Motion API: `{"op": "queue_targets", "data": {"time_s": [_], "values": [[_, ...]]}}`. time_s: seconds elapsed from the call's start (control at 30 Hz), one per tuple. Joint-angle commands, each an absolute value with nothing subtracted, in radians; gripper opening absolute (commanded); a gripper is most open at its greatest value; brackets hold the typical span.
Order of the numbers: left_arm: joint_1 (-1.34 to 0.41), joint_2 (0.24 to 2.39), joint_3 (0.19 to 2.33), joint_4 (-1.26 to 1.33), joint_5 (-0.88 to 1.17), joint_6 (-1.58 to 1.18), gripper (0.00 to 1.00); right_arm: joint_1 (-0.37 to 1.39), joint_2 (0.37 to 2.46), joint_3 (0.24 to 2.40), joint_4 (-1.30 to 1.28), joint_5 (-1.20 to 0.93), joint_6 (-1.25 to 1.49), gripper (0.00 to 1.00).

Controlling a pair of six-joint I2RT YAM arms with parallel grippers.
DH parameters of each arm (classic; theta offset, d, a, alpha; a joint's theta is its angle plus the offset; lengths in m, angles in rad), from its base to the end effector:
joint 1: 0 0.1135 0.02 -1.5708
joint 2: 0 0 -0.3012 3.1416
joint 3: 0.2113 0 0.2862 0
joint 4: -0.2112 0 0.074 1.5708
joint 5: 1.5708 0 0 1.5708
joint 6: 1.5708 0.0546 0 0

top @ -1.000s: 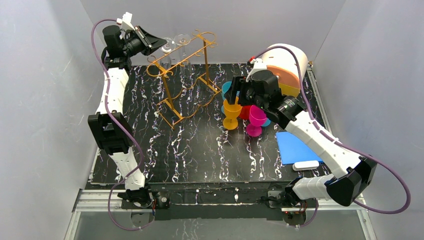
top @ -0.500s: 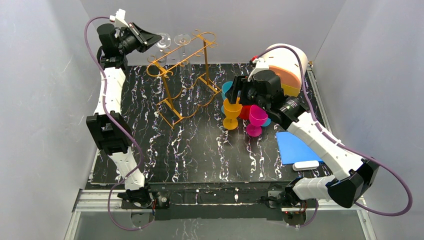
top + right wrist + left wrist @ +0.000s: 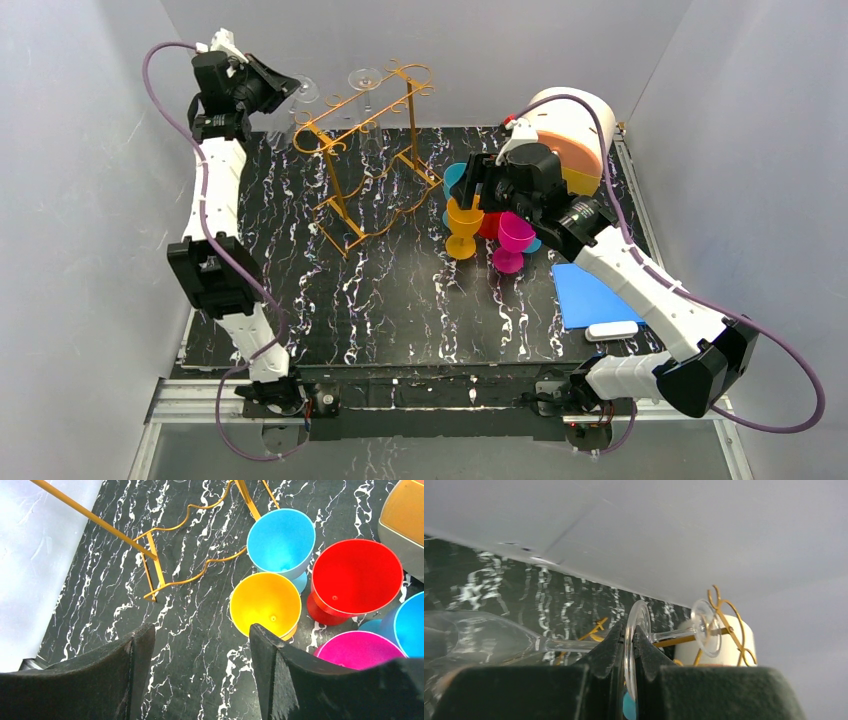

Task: Take the wine glass off the wine glass rack
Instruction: Pick up the wine glass from the wine rack, then place the wine glass at the center of the board.

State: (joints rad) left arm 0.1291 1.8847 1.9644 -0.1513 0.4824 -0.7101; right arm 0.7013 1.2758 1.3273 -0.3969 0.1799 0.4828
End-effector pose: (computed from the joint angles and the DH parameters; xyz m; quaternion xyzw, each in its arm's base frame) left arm 0.5082 0.0404 0.4734 -0.1409 0.7154 -0.3570 0.5839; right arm 0.2576 0.2048 0.4328 -0.0375 0.8155 0.2587 0.5163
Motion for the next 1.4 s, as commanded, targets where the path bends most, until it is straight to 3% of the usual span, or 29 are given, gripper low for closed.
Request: {"op": "queue_targets", "data": {"time_s": [0.0, 0.5, 0.9, 1.17, 1.37], "values": [[0.137, 1.678, 1.907, -0.199, 0.243, -0.646, 0.0, 0.698, 1.262, 1.334, -0.345, 0.164, 0.481, 0.78], [0.137, 1.325, 1.493, -0.289, -0.142, -0.608, 0.0, 0.699, 1.286, 1.307, -0.278, 0.142, 0.406, 0.8], [0.132, 1.126, 1.253, -0.378, 0.112, -0.537, 0.0, 0.699, 1.3, 1.316, -0.241, 0.099, 0.333, 0.83], [0.027, 1.067, 1.153, -0.374, 0.284, -0.494, 0.0, 0.697, 1.322, 1.357, -0.267, 0.017, 0.335, 0.84], [-0.073, 1.023, 1.076, -0.266, 0.633, -0.381, 0.0, 0.691, 1.36, 1.39, -0.277, -0.119, 0.396, 0.85]]}}
